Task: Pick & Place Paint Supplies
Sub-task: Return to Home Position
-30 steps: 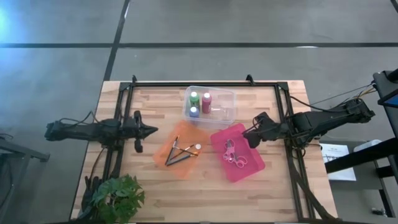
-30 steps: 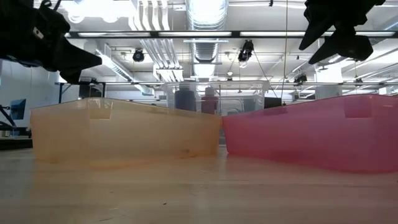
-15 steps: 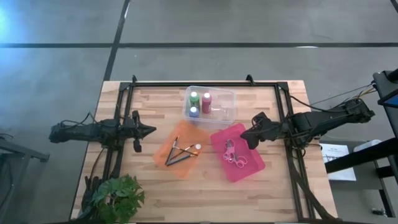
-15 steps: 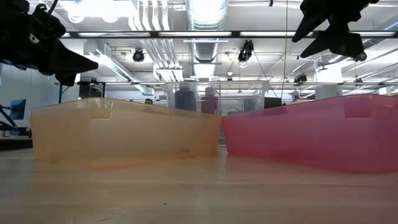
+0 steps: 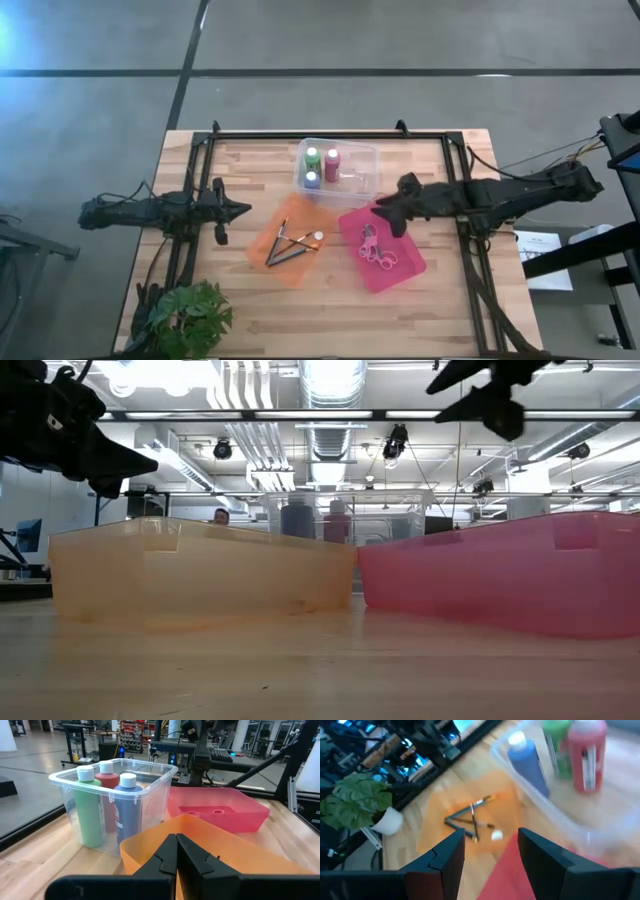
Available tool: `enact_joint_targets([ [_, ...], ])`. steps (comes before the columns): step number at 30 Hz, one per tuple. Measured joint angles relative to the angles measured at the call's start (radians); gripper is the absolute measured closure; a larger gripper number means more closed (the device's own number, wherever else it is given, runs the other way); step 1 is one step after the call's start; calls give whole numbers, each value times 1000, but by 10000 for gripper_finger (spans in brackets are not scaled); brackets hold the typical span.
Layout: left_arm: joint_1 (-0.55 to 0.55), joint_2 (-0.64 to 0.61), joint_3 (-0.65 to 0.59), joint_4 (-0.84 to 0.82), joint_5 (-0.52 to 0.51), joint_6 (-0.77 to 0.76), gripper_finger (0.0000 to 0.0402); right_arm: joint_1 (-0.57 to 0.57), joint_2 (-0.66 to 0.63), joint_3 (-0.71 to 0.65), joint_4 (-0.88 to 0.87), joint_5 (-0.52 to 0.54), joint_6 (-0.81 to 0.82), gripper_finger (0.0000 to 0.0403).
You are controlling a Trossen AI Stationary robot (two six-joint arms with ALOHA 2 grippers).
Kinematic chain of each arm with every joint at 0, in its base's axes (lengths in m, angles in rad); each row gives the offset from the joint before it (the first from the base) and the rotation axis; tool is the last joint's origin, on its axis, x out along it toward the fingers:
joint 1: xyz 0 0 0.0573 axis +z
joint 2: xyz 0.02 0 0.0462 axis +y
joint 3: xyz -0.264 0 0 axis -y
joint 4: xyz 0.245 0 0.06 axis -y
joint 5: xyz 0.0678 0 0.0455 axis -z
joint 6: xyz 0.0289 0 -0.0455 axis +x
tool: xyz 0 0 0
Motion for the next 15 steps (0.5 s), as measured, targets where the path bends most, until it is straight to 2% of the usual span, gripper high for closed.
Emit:
enact_joint_targets([
  [3,0,3,0,-1,0,0,392,-88,41,-5,135,-113,-129,225],
  [8,0,15,0,-2,0,0,392,-240,154,-5,423,-461,-312,225],
  [10,0,18,0,-2,1,0,392,-281,198,6,479,-581,-365,225],
  [12,0,18,0,-2,0,0,392,-298,219,22,460,-616,-417,225],
  [15,0,17,0,-2,0,0,392,-297,199,24,370,-598,-496,225],
])
